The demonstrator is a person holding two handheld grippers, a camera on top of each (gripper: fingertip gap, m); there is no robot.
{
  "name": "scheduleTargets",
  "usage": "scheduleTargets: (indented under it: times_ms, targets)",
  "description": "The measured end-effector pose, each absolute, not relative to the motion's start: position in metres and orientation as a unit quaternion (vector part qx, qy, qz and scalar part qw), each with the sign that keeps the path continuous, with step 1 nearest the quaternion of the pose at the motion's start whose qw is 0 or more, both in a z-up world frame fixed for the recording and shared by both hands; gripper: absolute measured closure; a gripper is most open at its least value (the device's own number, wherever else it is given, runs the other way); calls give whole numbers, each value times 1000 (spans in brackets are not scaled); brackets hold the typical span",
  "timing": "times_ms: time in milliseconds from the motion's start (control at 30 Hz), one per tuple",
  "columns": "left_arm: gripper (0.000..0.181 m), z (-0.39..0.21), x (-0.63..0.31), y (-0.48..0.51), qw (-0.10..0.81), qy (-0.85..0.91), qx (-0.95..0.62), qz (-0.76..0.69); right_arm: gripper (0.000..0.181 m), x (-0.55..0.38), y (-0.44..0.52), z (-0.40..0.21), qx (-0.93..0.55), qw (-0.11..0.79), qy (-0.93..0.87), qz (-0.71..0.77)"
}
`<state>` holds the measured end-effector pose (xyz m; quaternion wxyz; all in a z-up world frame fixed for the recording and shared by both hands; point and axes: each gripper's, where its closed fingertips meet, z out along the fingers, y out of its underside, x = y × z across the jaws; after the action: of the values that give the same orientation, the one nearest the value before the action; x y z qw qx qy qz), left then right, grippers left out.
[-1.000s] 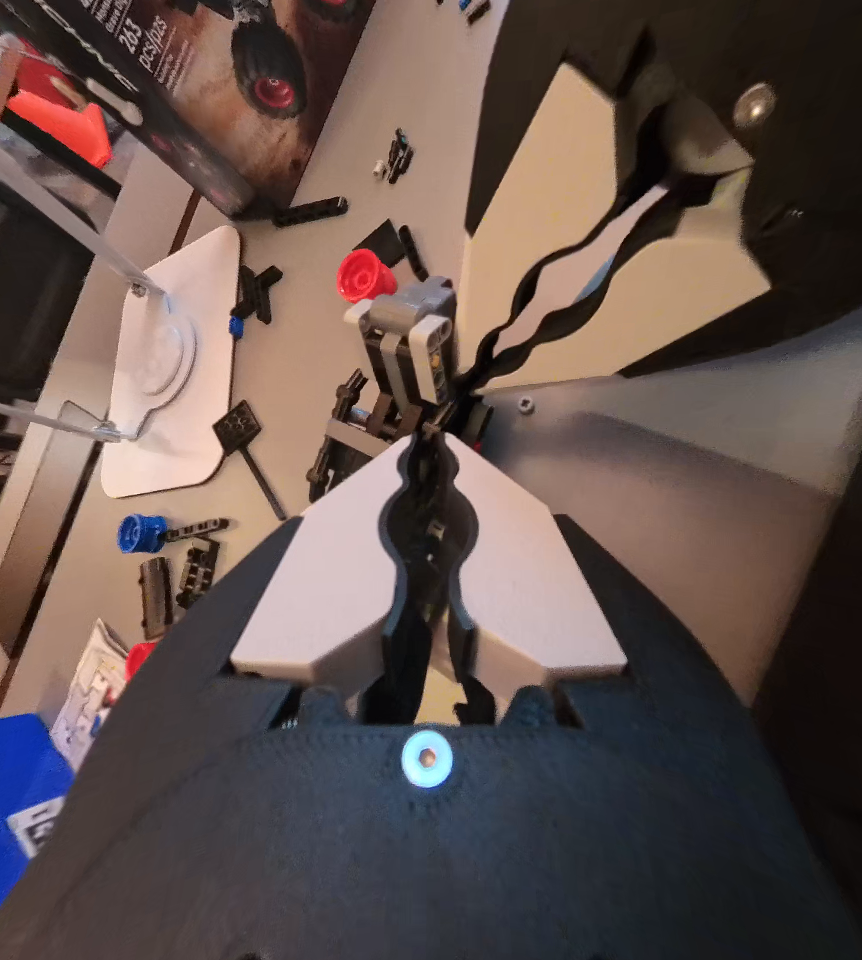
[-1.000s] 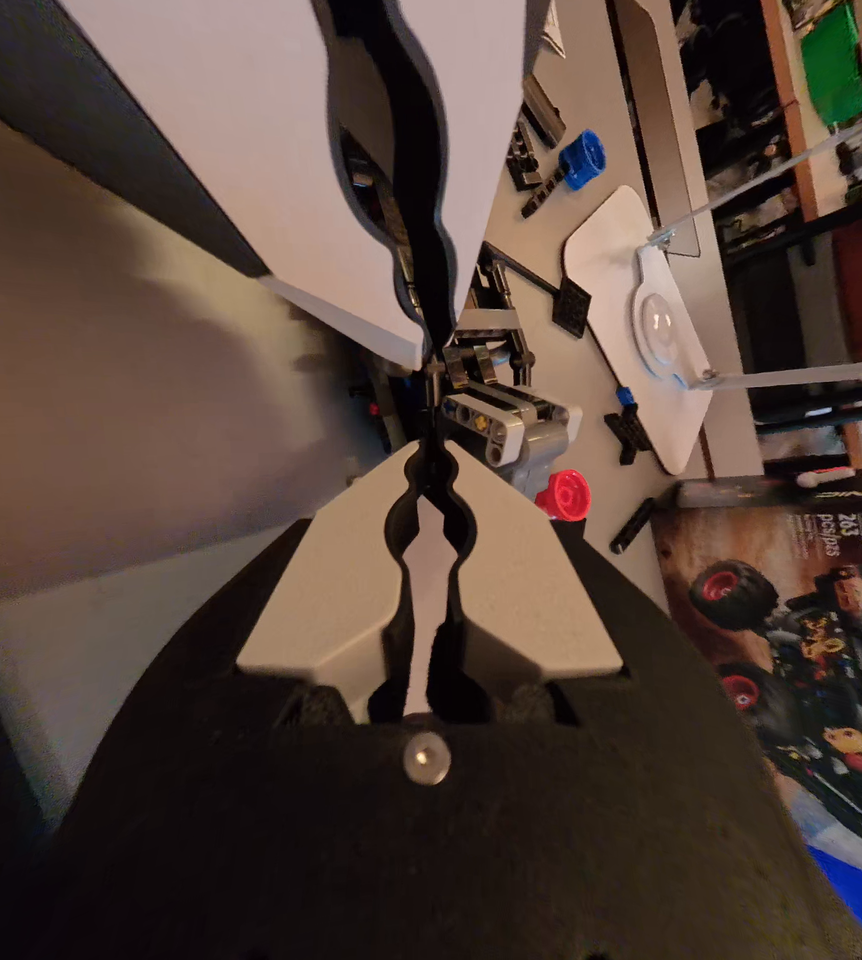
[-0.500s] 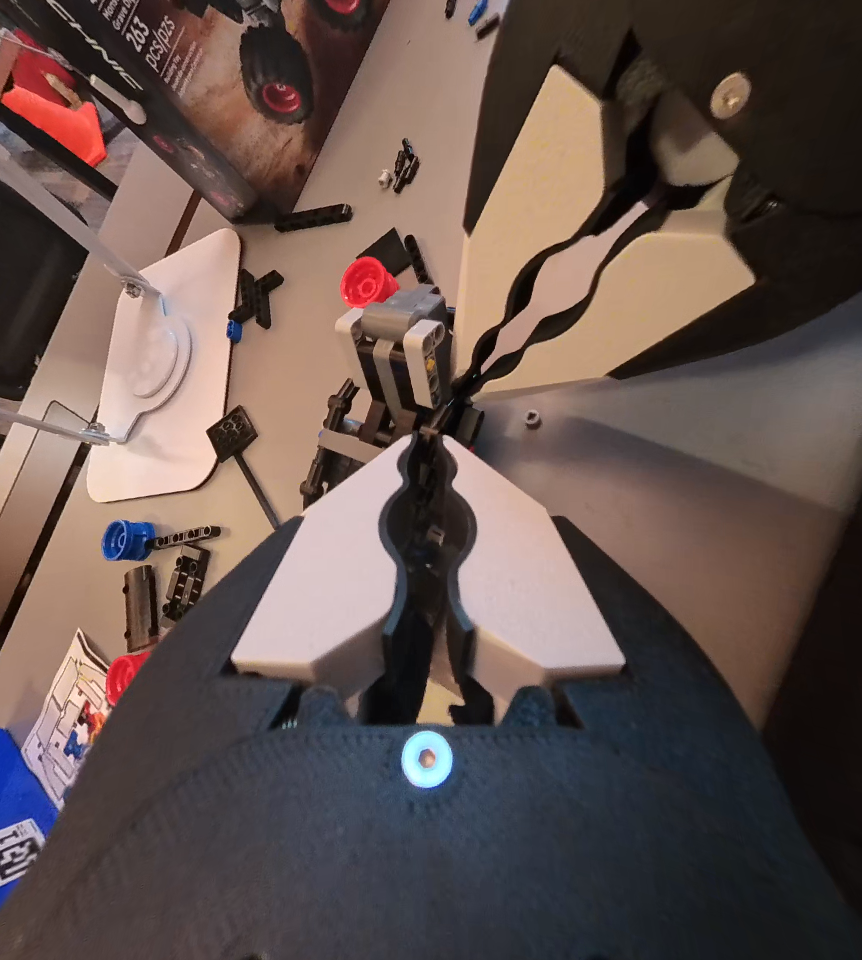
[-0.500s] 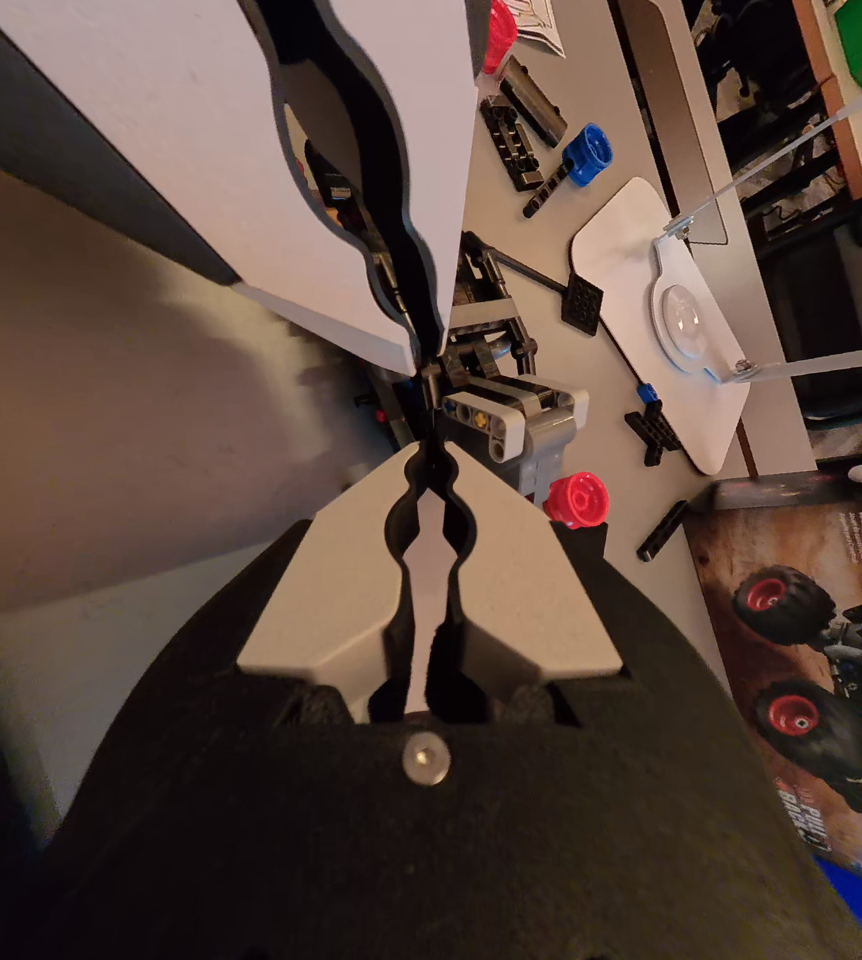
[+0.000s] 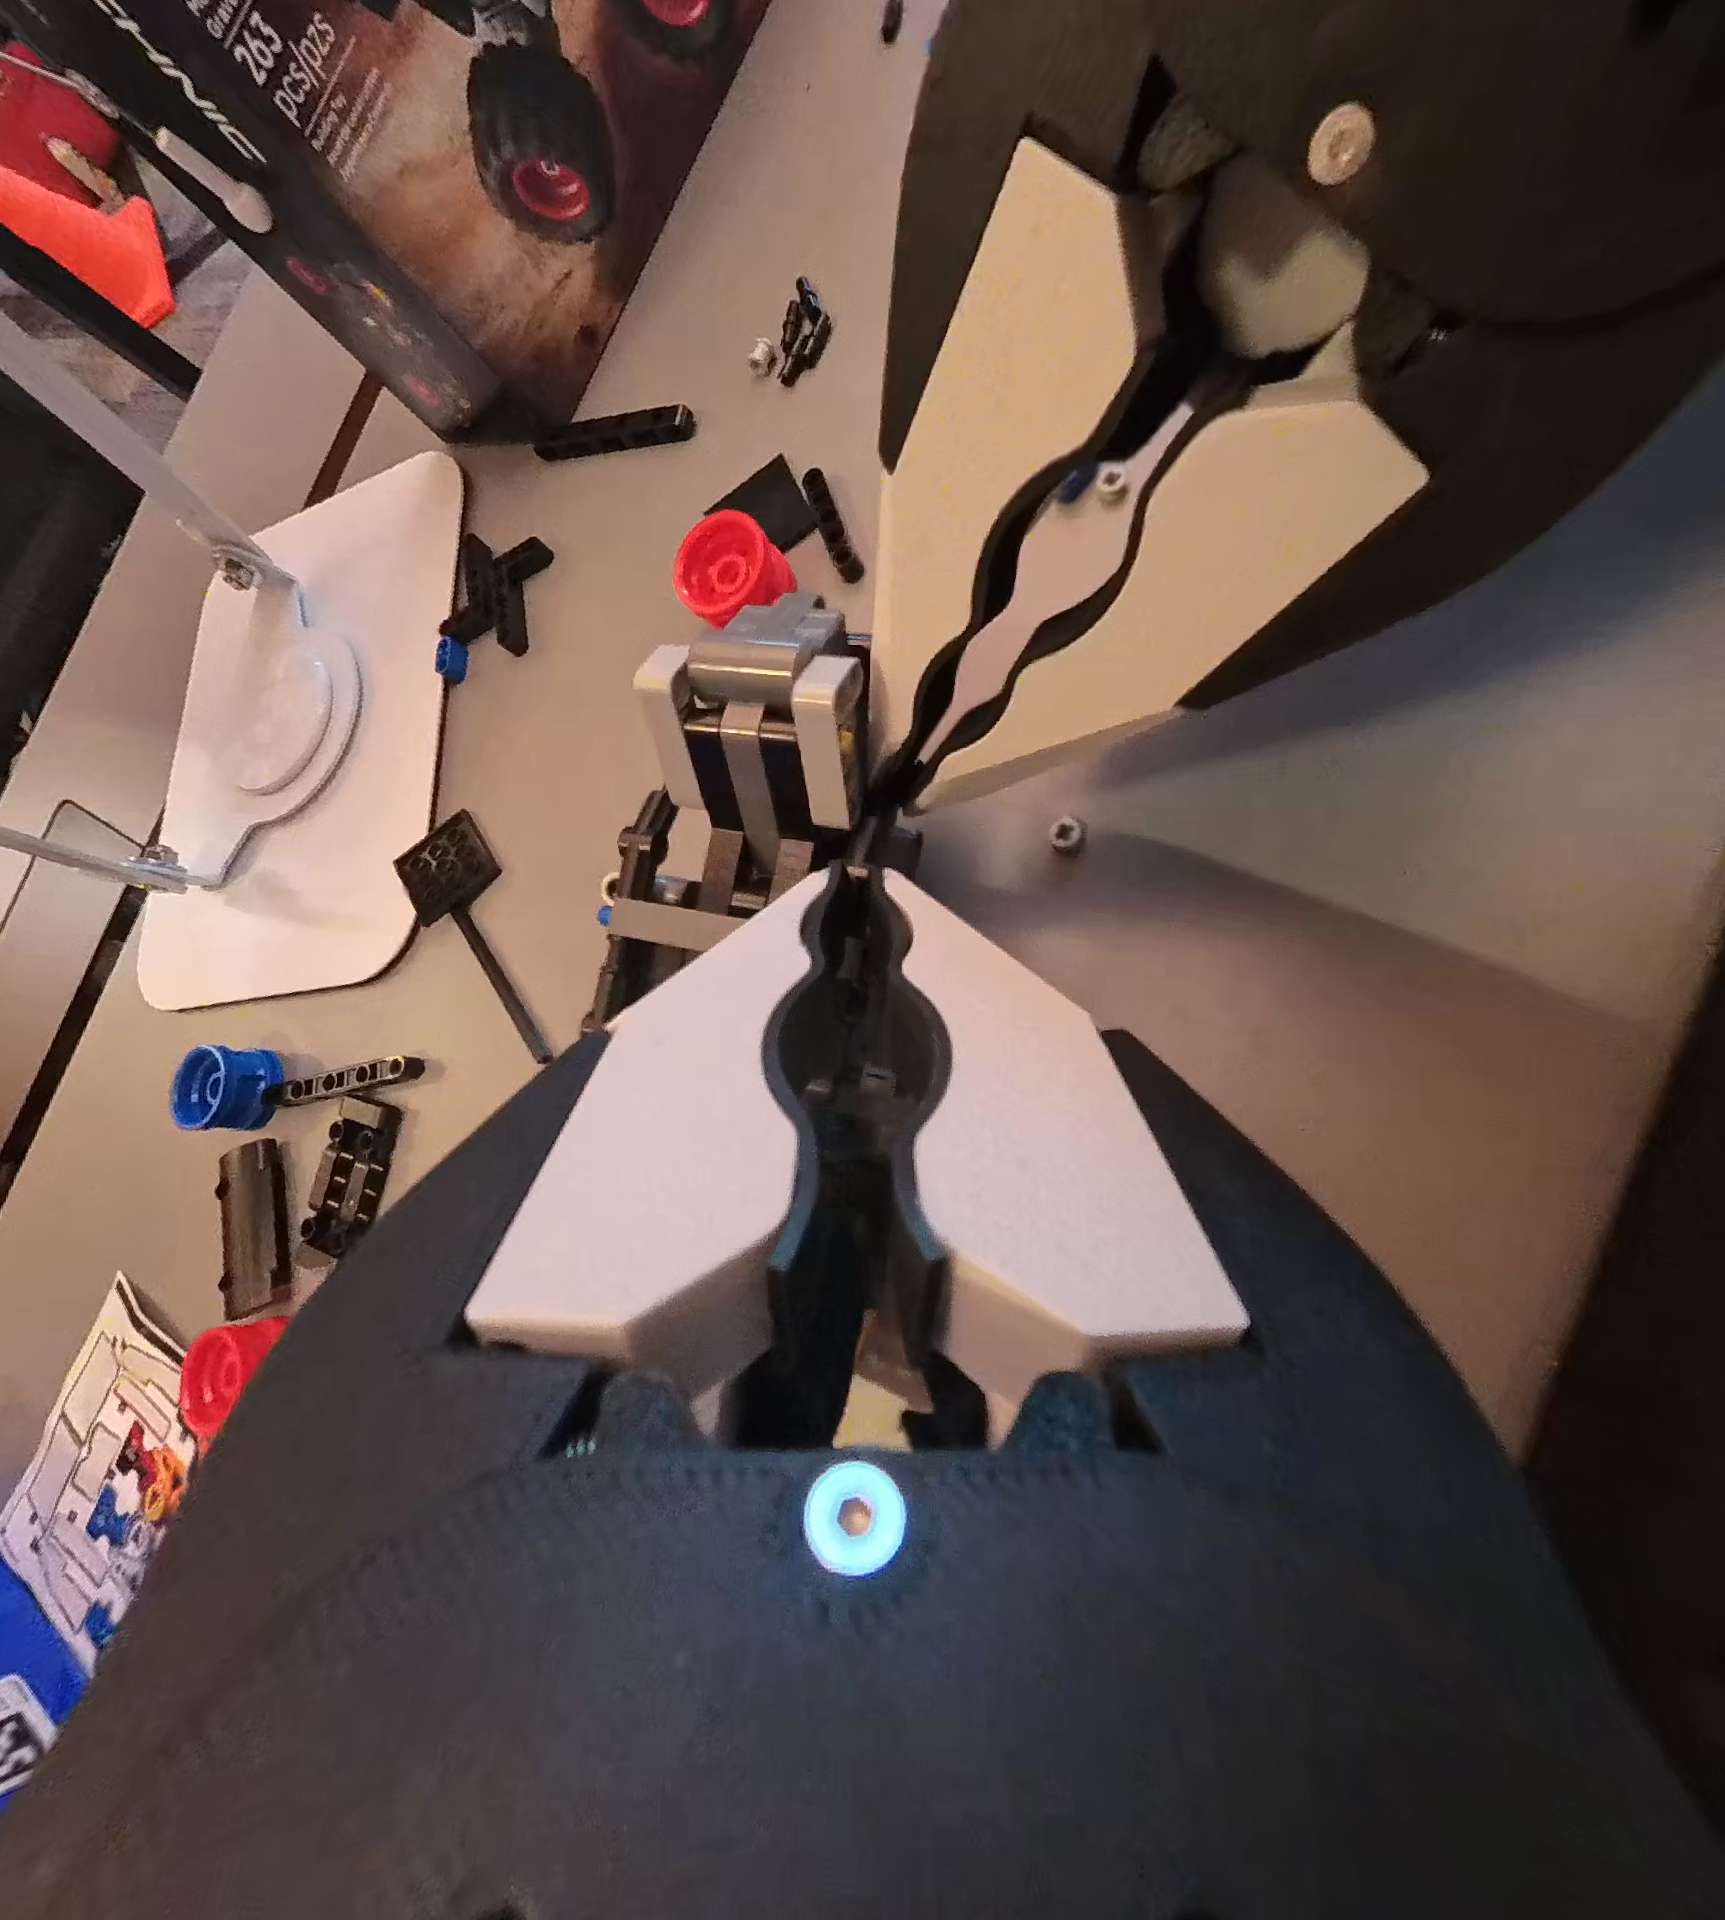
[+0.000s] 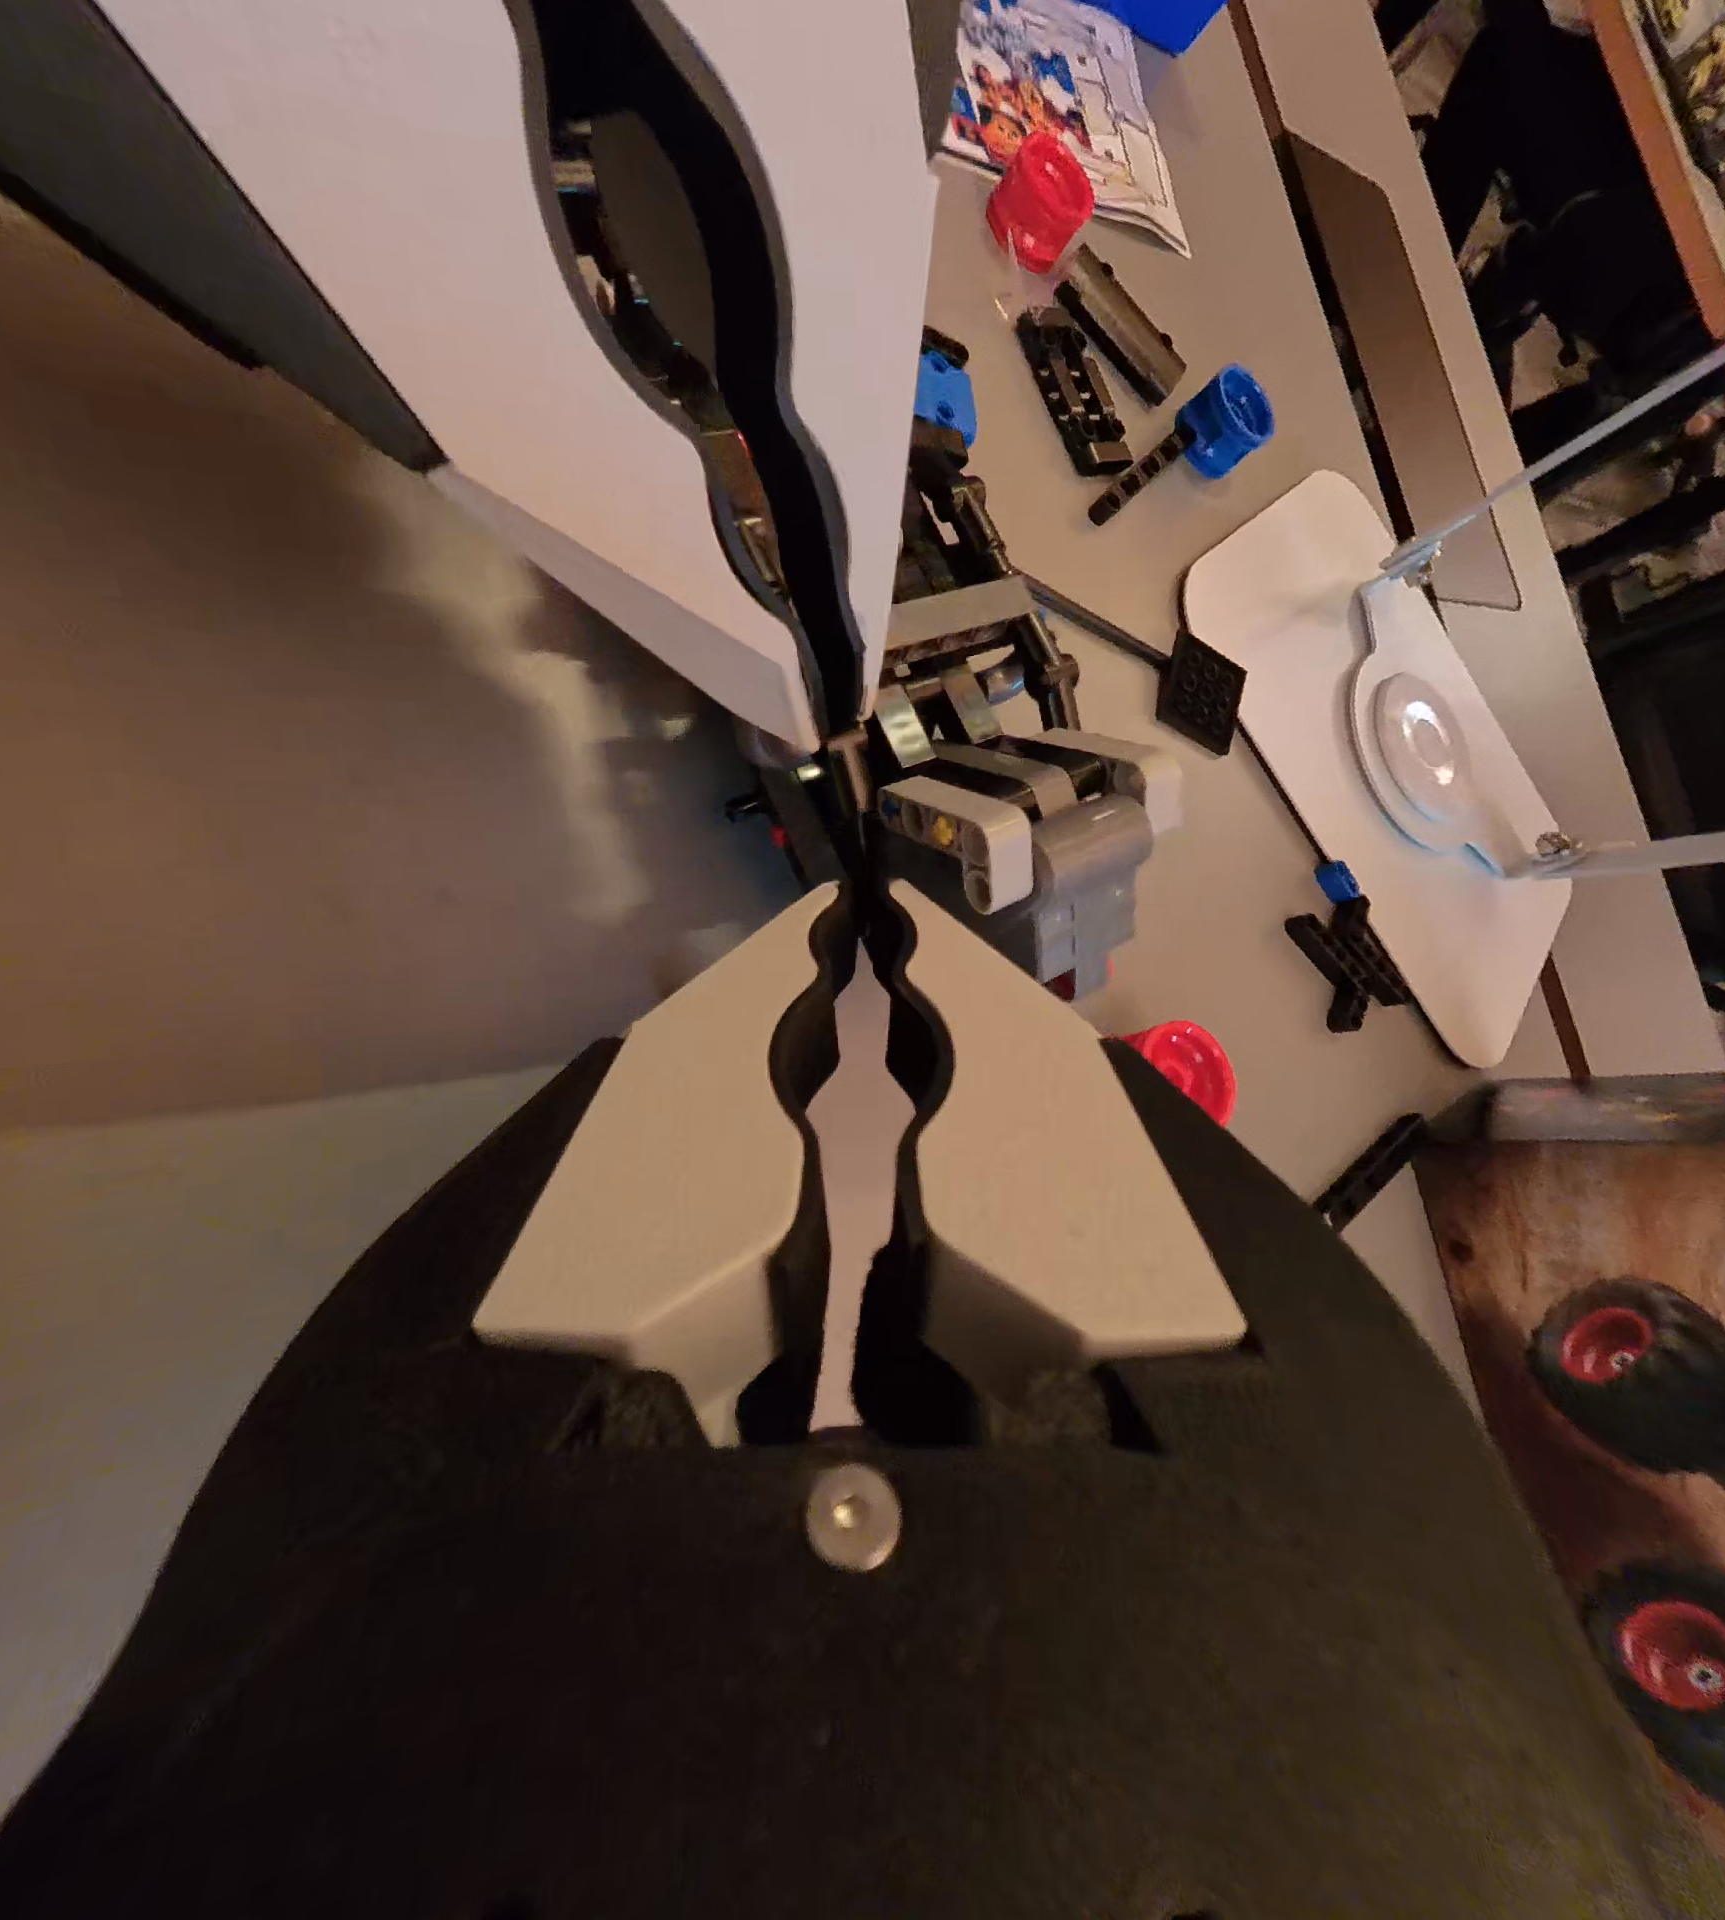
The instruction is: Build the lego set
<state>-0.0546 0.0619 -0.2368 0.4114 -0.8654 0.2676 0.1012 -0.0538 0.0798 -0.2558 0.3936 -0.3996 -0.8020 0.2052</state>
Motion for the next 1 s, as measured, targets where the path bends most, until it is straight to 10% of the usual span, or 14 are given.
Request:
scheduleTargets:
  times_ms: [1000]
  targets:
    - [175, -244, -78, 70, 405, 260, -873, 80, 181, -77, 78, -254, -369, 366, -808, 279]
